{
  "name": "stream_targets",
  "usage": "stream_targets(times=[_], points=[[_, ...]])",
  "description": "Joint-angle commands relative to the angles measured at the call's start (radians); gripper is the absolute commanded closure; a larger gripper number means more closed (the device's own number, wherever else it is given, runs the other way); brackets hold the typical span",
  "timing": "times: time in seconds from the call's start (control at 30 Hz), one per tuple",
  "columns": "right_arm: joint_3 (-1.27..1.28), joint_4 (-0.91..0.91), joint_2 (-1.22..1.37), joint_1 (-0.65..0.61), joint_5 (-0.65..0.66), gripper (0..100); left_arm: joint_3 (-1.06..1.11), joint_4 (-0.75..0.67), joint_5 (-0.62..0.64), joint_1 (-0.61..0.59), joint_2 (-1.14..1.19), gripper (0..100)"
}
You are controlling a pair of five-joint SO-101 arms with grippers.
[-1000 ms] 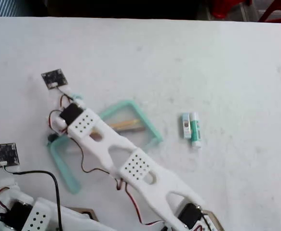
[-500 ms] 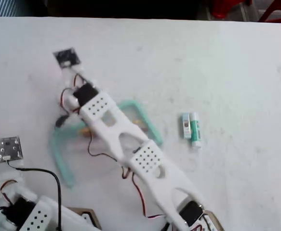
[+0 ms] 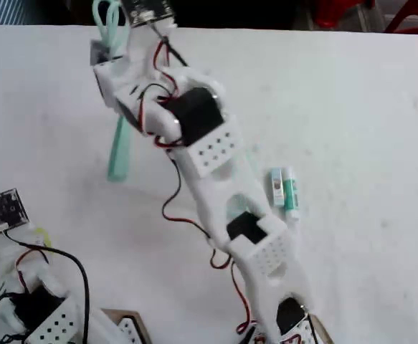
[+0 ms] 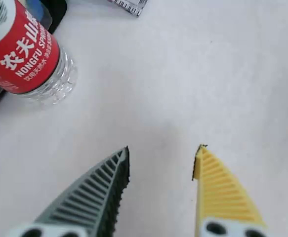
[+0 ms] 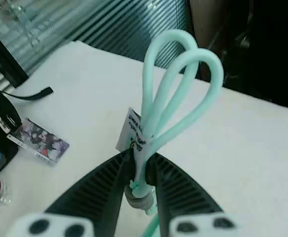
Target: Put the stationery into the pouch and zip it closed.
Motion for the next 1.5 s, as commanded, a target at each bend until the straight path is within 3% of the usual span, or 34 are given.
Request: stream_targets(times=[0.0, 0.2, 0.33, 0.47, 0.63, 0.97, 1.07, 1.27, 1.47], points=[[-0.018, -0.002, -0.151, 0.039, 0.012, 98.1, -0.123, 0.025, 0.147, 0.140, -0.012, 77], [-0.017, 0.002, -0.234, 0.119, 0.012, 98.1, -0.267, 0.028, 0.358, 0.369, -0.012, 77], [-0.017, 0.002, -0.257, 0.154, 0.012, 98.1, -0.374, 0.064, 0.489, 0.621, -0.012, 76], [-0.017, 0.002, -0.257, 0.185, 0.012, 98.1, -0.486, 0.075, 0.608, 0.914, -0.012, 69], [-0.017, -0.002, -0.257, 0.209, 0.012, 98.1, -0.494, -0.020, 0.644, 1.164, -0.008, 68], [-0.017, -0.041, -0.255, 0.226, 0.012, 98.1, -0.514, 0.034, 0.651, 1.276, -0.012, 67], [-0.017, -0.041, -0.263, 0.220, 0.005, 98.1, -0.442, -0.068, 0.651, 1.325, -0.008, 68], [-0.023, -0.001, -0.265, 0.219, 0.005, 98.1, -0.176, -0.417, 0.646, 1.353, -0.005, 68], [-0.026, 0.027, -0.266, 0.217, 0.003, 98.1, -0.141, -0.471, 0.651, 1.353, -0.005, 72]])
